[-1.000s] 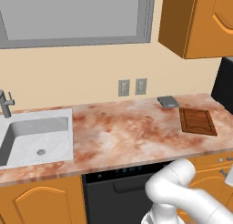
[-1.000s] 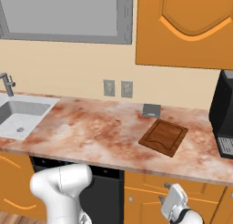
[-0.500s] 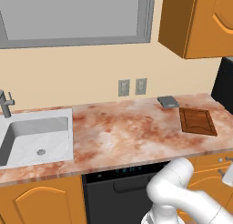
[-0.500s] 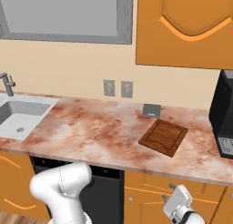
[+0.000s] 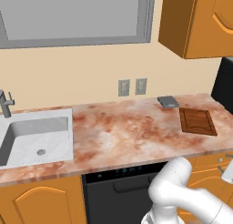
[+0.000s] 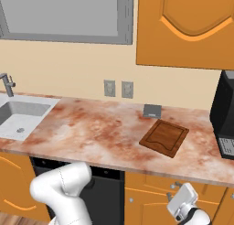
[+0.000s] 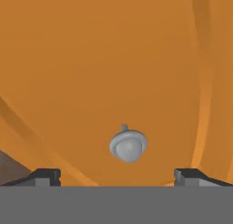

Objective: Open the drawer on the right and place the cutting tools on the cutting board.

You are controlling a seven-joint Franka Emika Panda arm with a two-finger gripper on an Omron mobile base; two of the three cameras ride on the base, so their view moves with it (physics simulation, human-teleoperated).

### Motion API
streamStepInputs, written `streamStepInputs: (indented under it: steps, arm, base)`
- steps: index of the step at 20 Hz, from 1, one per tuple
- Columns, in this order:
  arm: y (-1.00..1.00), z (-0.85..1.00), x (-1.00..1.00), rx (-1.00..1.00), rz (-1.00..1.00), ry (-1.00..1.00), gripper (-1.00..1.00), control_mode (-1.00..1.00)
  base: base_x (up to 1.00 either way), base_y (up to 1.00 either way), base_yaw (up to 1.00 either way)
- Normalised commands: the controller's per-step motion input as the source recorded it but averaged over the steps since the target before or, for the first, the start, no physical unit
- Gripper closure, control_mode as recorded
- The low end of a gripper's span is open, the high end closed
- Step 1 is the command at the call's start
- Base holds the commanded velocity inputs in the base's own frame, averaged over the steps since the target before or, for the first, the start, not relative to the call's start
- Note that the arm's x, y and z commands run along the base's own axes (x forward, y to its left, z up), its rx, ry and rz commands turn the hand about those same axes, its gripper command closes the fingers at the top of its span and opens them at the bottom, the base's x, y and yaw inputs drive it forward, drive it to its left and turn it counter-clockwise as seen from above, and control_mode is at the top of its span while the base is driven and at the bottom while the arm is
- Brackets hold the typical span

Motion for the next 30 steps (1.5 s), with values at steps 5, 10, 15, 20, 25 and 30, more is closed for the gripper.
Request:
streamStepInputs:
  steps: [5,10,15,20,25,30]
  arm:
    - [-0.24,-0.27,0.17,0.06,0.00,0.00,-1.00,-1.00]
    - [-0.25,-0.32,0.11,0.06,0.00,0.00,-1.00,-1.00]
    - [-0.18,-0.30,0.03,0.07,0.00,0.00,-1.00,-1.00]
    - [-0.01,-0.11,-0.04,0.09,0.00,0.00,-1.00,-1.00]
    - [0.00,0.00,-0.09,0.10,0.00,0.00,-1.00,-1.00]
    - [0.00,0.00,0.00,0.09,0.00,-0.01,-1.00,-1.00]
  base:
    - [0.00,0.00,0.00]
    - [0.00,0.00,0.00]
    - [0.00,0.00,0.00]
    - [0.00,0.00,0.00]
    - [0.00,0.00,0.00]
    - [0.00,0.00,0.00]
